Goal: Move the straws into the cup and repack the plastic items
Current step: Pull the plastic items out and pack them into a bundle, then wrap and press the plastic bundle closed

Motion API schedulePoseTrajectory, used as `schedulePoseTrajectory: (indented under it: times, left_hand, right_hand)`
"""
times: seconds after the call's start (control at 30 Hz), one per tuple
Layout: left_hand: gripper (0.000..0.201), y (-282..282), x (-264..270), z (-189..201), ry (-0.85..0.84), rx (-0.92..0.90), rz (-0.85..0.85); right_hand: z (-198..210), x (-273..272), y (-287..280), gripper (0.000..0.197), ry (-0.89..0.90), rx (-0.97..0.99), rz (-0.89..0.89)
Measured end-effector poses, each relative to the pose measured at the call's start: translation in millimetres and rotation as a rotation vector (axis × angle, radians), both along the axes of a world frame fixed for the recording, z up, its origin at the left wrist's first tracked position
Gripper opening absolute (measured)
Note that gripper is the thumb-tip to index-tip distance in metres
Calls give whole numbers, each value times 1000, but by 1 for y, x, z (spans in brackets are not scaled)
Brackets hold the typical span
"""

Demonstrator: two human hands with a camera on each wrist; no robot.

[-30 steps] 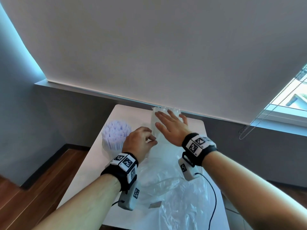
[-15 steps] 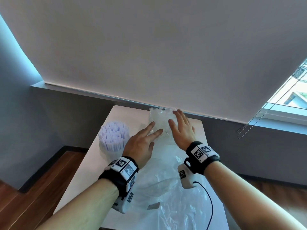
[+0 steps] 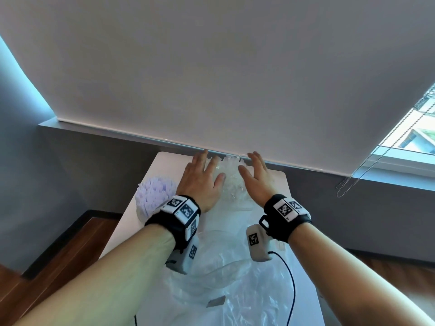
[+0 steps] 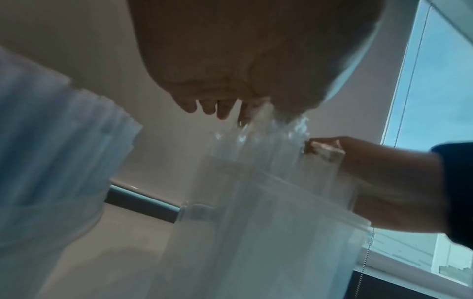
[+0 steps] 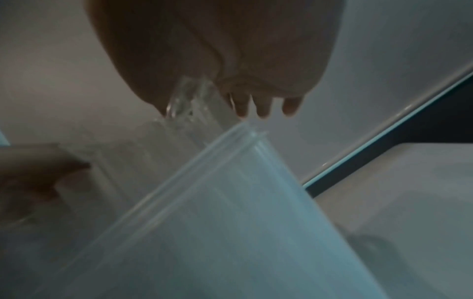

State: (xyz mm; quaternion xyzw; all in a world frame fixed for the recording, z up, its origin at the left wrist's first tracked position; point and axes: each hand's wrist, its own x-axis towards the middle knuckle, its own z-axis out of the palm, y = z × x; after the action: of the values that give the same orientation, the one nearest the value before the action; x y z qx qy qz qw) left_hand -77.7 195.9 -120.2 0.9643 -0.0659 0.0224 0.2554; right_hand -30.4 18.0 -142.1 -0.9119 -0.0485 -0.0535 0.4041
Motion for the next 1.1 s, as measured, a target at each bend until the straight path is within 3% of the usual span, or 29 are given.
schedulePoseTrajectory:
  times: [0.1, 0.27, 0.43, 0.6, 0.7, 0.83, 1.0, 1.1]
  left_hand:
    - [65, -10, 14, -7, 189, 90, -56]
    - [61, -8, 17, -10, 183, 188, -174]
    - [59, 3, 29, -4, 160, 267, -135]
    - [60, -2, 20, 4, -7, 93, -40]
    - [56, -8, 0, -2, -111, 177, -98]
    - [50, -13, -11, -21, -29, 241, -209]
    - [48, -5, 3, -12, -21, 273, -194]
    - [49, -6, -9, -5, -172, 204, -135]
  right_hand:
    - [-4, 3, 9, 63, 163, -5, 43]
    - [5, 13, 4, 54, 286, 72, 112]
    - [16, 5, -5, 54, 343, 295, 230]
    - [9, -21, -13, 56, 218, 421, 145]
    - [-11, -32, -14, 58, 216, 424, 155]
    - [-30, -40, 0, 60, 139, 281, 144]
    - [-19, -38, 0, 48, 15, 288, 20]
    - [-9, -46, -18, 51, -157, 202, 87]
